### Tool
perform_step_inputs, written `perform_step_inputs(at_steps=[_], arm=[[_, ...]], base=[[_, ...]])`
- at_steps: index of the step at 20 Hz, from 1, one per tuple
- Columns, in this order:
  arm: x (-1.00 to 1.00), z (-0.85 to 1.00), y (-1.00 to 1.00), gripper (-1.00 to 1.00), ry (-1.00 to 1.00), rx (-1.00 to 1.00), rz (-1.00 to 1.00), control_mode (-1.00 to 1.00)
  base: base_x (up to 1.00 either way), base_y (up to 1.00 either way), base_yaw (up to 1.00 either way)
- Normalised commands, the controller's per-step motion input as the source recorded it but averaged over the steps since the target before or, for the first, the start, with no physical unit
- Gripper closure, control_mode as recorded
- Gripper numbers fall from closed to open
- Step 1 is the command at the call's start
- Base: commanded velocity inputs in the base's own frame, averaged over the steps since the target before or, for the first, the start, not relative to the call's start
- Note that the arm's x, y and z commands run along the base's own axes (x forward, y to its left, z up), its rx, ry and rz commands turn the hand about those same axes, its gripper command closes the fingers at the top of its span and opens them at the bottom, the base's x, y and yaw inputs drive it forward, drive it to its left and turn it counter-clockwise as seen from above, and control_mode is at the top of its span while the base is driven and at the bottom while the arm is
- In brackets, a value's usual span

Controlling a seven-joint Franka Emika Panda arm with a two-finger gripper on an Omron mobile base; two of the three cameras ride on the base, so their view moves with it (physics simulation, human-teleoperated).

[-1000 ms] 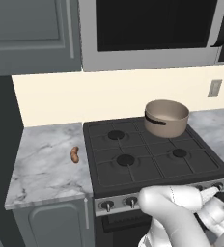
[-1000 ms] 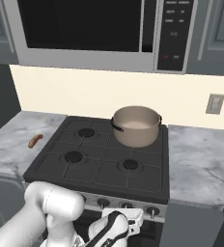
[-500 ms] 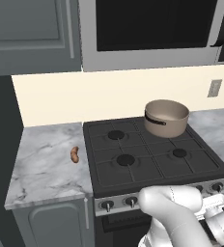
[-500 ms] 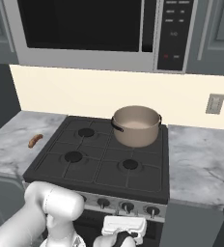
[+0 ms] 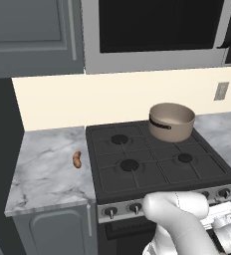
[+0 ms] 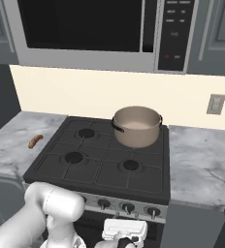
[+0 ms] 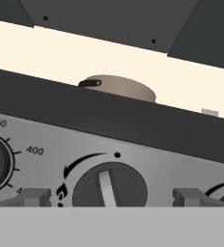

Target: Turn on the burner for the pot on the stove. Wait thirty seconds for the pot to heat up. Then add the potato to the pot.

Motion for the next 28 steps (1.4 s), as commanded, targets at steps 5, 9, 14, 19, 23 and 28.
perform_step_inputs(at_steps=[5,9,14,19,23,28], arm=[[-0.3,0.47,0.0,-1.0,-0.09,0.0,-0.01,-1.0],[-0.13,0.99,-0.01,-1.0,0.0,0.0,-0.06,-1.0],[-0.16,1.0,-0.13,-1.0,0.16,0.0,-0.05,-1.0],[-0.23,0.89,-0.17,-1.0,0.39,0.0,-0.02,-1.0],[-0.07,0.68,-0.03,-1.0,0.55,-0.03,-0.03,-1.0],[-0.08,0.48,0.0,-1.0,0.59,-0.03,-0.07,-1.0]], base=[[0.0,0.0,0.0],[0.0,0.0,0.0],[0.0,0.0,0.0],[0.0,0.0,0.0],[0.0,0.0,0.0],[0.0,0.0,0.0]])
